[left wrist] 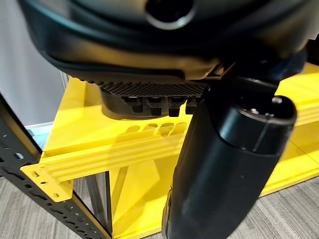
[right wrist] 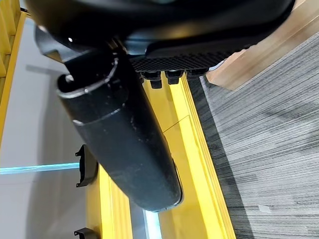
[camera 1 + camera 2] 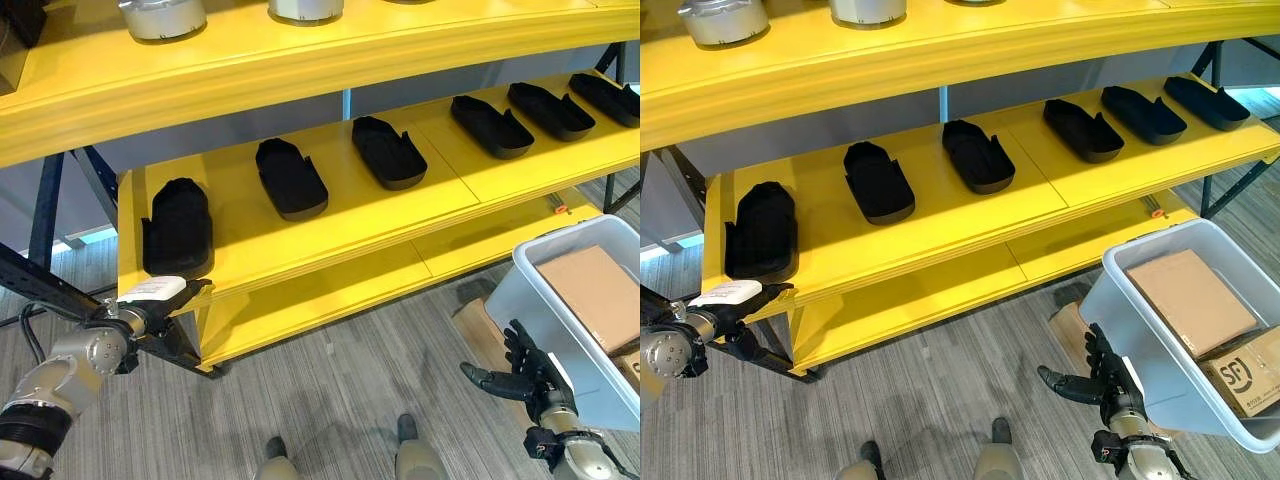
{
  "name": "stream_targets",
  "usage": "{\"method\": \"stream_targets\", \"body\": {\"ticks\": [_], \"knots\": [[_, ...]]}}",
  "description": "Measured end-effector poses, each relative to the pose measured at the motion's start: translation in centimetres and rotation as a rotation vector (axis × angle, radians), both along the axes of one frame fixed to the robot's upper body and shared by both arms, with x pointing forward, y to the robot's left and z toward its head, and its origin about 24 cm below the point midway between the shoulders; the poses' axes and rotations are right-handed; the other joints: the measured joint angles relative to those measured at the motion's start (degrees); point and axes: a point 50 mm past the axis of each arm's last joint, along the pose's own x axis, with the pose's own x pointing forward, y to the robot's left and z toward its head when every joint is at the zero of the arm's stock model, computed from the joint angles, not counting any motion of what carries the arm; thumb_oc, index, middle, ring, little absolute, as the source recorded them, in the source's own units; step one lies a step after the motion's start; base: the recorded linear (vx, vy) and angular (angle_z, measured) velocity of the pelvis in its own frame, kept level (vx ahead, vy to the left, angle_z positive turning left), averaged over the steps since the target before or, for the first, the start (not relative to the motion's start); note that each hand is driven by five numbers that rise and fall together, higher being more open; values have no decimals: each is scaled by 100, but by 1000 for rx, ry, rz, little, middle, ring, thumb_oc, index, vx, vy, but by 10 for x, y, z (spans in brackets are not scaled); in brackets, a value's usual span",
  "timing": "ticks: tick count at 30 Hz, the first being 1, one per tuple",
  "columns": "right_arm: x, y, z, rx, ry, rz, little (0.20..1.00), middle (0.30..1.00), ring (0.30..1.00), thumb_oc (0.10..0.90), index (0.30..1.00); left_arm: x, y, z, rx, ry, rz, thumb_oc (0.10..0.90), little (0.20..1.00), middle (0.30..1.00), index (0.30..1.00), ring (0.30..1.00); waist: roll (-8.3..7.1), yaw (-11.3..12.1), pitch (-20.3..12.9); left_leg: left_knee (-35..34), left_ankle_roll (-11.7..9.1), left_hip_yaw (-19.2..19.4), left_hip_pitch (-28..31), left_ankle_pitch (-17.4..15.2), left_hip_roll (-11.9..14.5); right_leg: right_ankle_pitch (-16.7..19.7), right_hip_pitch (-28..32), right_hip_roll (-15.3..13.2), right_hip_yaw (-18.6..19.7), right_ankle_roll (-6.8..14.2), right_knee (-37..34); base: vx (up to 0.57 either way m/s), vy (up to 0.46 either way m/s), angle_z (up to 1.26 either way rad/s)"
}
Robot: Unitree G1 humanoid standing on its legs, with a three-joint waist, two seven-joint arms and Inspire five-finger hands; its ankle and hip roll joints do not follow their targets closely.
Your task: Move parts from the plastic box to the shelf.
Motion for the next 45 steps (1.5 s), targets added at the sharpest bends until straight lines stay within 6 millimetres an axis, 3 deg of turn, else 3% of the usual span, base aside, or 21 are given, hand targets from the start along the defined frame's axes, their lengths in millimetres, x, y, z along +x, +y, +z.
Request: {"method": "stream_targets", "body": {"ticks": [22,45], "knots": [[1,-1,2,-7,-2,12,1000,1000,1000,900,1000,-1,8,1,17,-11,28,900,1000,1000,1000,1000,-33,-15,183,603,82,-33,-438,-297,19,-134,-398,-25,145,-9,380,-10,5,-1],[3,-5,6,-28,-5,31,1000,1000,1000,900,1000,5,14,25,68,-60,9,900,1000,1000,1000,1000,-30,-26,303,991,89,-42,-814,-431,60,-159,-766,-30,265,12,650,0,1,-1]]}}
